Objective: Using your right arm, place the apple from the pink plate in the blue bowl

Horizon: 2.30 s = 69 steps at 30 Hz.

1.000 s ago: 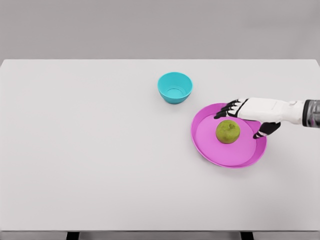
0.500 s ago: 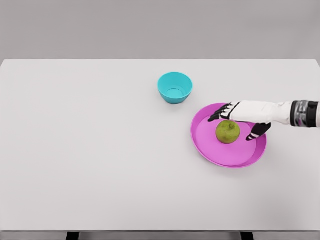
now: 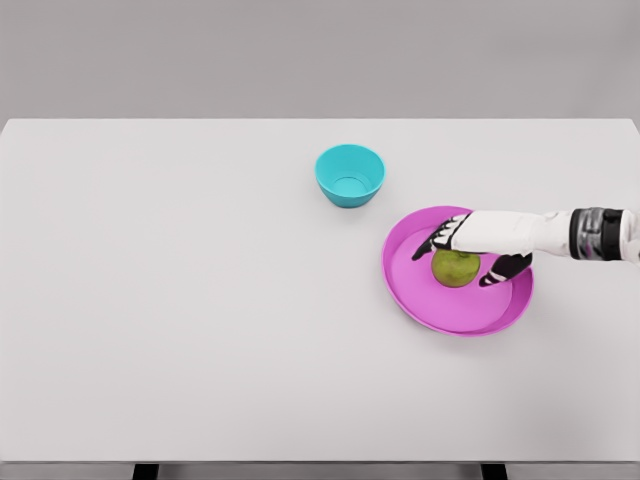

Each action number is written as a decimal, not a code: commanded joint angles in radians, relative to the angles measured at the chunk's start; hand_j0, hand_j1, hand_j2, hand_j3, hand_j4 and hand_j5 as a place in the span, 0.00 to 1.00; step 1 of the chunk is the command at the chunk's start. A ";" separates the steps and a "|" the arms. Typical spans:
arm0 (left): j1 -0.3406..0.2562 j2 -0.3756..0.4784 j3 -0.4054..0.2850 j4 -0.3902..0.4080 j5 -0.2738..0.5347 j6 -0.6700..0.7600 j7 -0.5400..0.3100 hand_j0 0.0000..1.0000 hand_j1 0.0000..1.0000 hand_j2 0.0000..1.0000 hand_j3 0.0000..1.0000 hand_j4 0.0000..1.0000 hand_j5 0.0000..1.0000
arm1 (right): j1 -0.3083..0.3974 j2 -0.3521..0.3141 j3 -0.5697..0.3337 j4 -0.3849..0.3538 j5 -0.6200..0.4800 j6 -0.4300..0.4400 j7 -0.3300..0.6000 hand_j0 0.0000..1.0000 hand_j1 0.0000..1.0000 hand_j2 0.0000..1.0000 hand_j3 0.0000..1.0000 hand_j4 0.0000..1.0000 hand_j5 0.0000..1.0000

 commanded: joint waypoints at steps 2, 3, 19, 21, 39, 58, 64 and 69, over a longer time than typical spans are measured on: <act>0.000 0.000 0.000 0.000 0.000 0.000 0.000 1.00 1.00 1.00 1.00 1.00 1.00 | 0.000 0.001 0.002 0.000 -0.006 0.003 0.000 0.54 0.54 0.54 0.54 0.54 0.54; 0.000 0.000 0.000 0.000 0.000 0.000 0.000 1.00 1.00 1.00 1.00 1.00 1.00 | 0.000 0.001 0.002 0.000 -0.006 0.003 0.000 0.54 0.54 0.54 0.54 0.54 0.54; 0.000 0.000 0.000 0.000 0.000 0.000 0.000 1.00 1.00 1.00 1.00 1.00 1.00 | -0.048 0.004 -0.012 -0.002 -0.006 -0.001 0.000 0.45 0.45 0.45 0.45 0.45 0.45; 0.000 0.000 0.000 0.000 0.000 0.000 0.000 1.00 1.00 1.00 1.00 1.00 1.00 | -0.064 0.006 -0.012 0.001 -0.005 0.000 0.000 0.45 0.45 0.45 0.45 0.45 0.45; 0.000 0.000 0.000 0.000 0.000 0.000 0.000 1.00 1.00 1.00 1.00 1.00 1.00 | -0.278 0.285 -0.012 0.287 0.035 0.001 0.000 0.45 0.45 0.45 0.45 0.45 0.45; 0.000 0.000 0.000 0.000 0.000 0.000 0.000 1.00 1.00 1.00 1.00 1.00 1.00 | -0.382 0.478 -0.014 0.518 0.136 0.003 0.000 0.45 0.45 0.45 0.45 0.45 0.45; 0.000 0.000 0.000 0.000 0.000 0.000 0.000 1.00 1.00 1.00 1.00 1.00 1.00 | -0.402 0.519 -0.012 0.575 0.169 0.003 0.000 0.45 0.45 0.45 0.45 0.45 0.45; 0.000 0.000 0.000 0.000 0.000 0.000 0.000 1.00 1.00 1.00 1.00 1.00 1.00 | -0.420 0.567 -0.012 0.635 0.204 0.015 0.000 0.46 0.46 0.46 0.46 0.46 0.46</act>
